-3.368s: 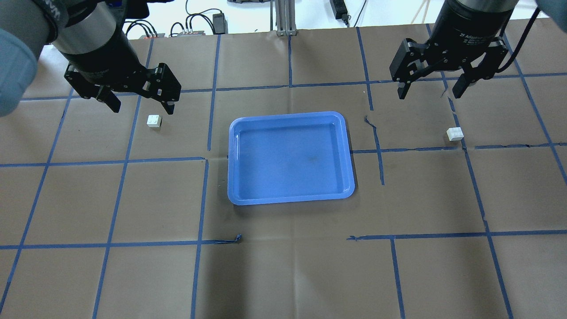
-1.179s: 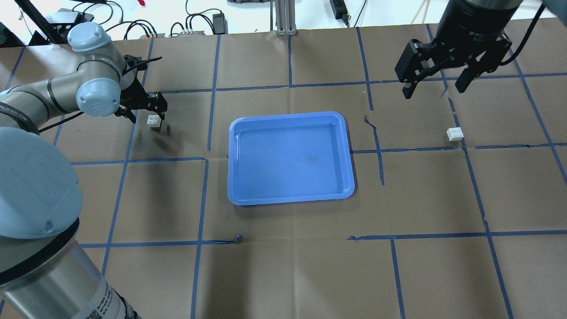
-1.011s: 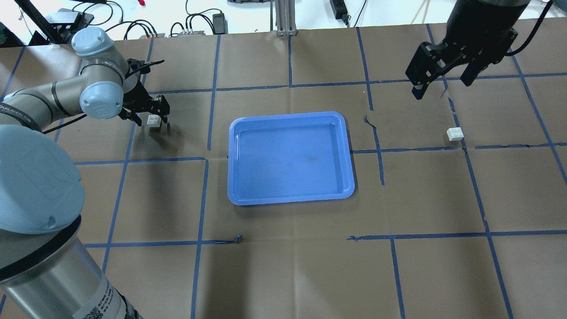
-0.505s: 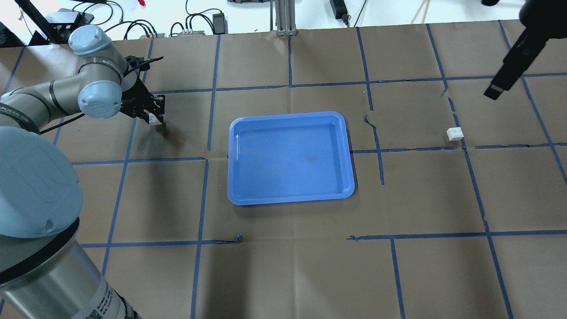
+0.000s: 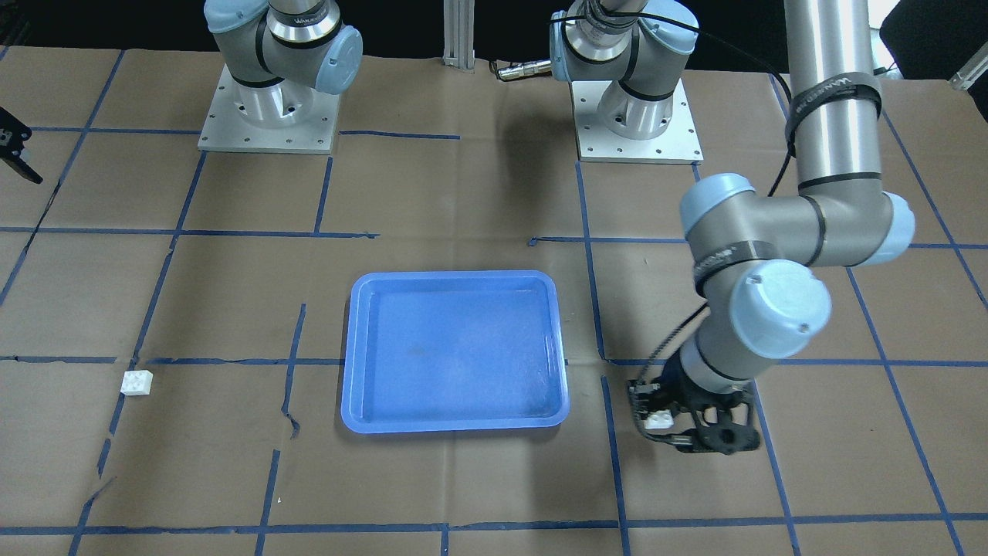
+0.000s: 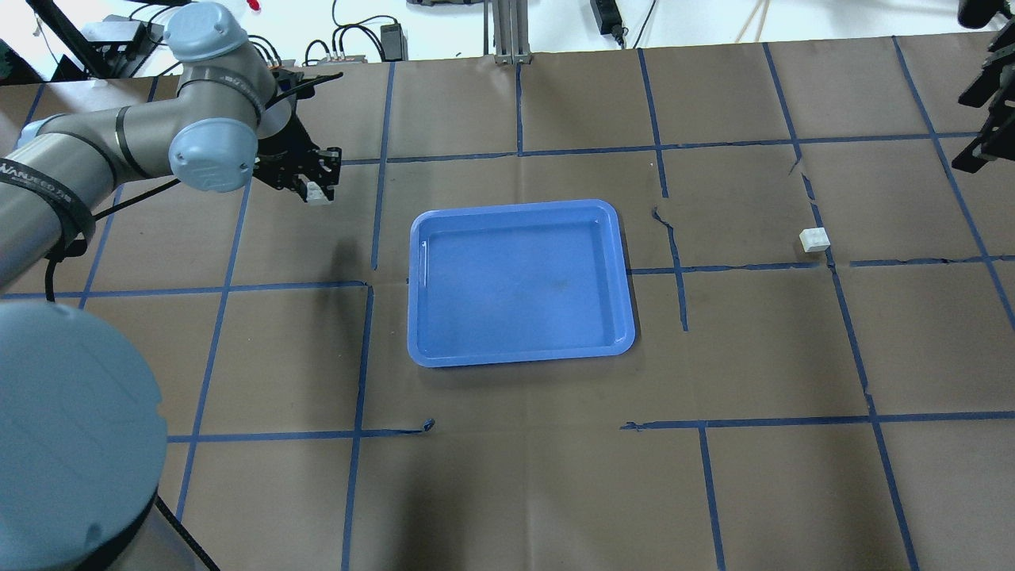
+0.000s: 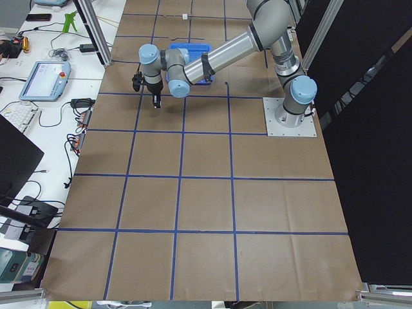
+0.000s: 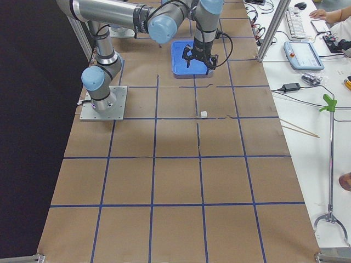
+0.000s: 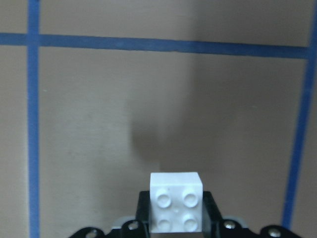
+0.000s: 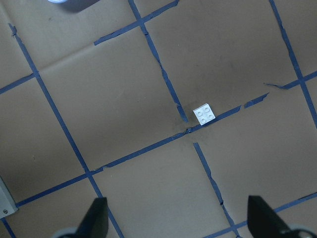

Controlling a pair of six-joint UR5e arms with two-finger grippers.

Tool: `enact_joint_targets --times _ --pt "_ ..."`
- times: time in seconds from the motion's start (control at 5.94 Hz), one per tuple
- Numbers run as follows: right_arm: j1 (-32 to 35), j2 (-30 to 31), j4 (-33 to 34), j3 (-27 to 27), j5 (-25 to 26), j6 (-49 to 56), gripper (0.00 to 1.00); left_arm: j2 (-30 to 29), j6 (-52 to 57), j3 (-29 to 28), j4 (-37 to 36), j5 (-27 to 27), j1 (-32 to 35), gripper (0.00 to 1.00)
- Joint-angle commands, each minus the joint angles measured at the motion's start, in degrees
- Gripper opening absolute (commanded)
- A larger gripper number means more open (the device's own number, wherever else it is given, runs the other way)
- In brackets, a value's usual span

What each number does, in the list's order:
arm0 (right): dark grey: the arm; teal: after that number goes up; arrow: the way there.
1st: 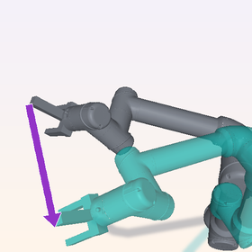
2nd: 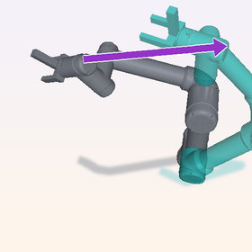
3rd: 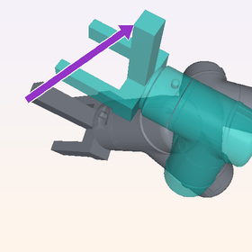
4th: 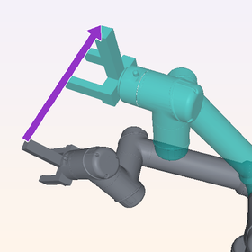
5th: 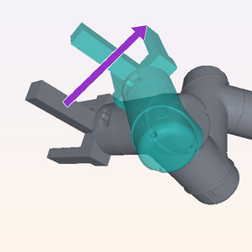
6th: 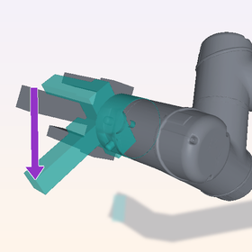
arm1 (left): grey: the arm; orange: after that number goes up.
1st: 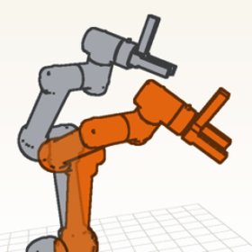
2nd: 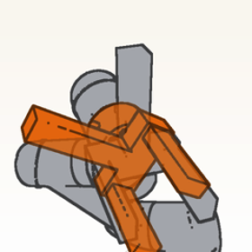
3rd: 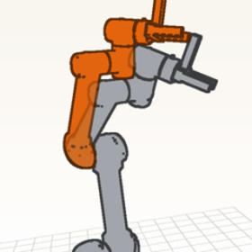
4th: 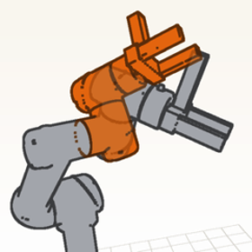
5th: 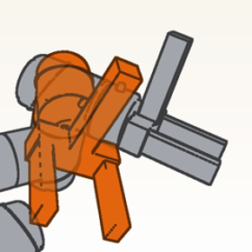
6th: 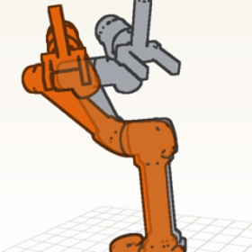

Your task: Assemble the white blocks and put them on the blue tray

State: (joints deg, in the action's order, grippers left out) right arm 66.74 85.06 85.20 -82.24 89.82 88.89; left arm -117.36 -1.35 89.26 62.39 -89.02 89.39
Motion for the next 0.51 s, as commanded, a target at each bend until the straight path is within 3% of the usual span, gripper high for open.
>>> enact_joint_targets --times 0.0,0.17,0.34 --pt "-0.1 -0.2 0.2 0.0 0.0 0.1 1.0 1.3 -14.7 1.9 0.1 0.1 13.2 0.01" --pt "-0.1 -0.2 0.2 0.0 -0.1 -0.1 1.0 1.3 -15.6 3.2 0.1 0.1 16.2 0.01" --pt "-0.1 -0.2 0.2 0.0 -0.1 -0.1 1.0 -0.5 -3.9 4.2 -0.9 0.2 17.6 0.01"
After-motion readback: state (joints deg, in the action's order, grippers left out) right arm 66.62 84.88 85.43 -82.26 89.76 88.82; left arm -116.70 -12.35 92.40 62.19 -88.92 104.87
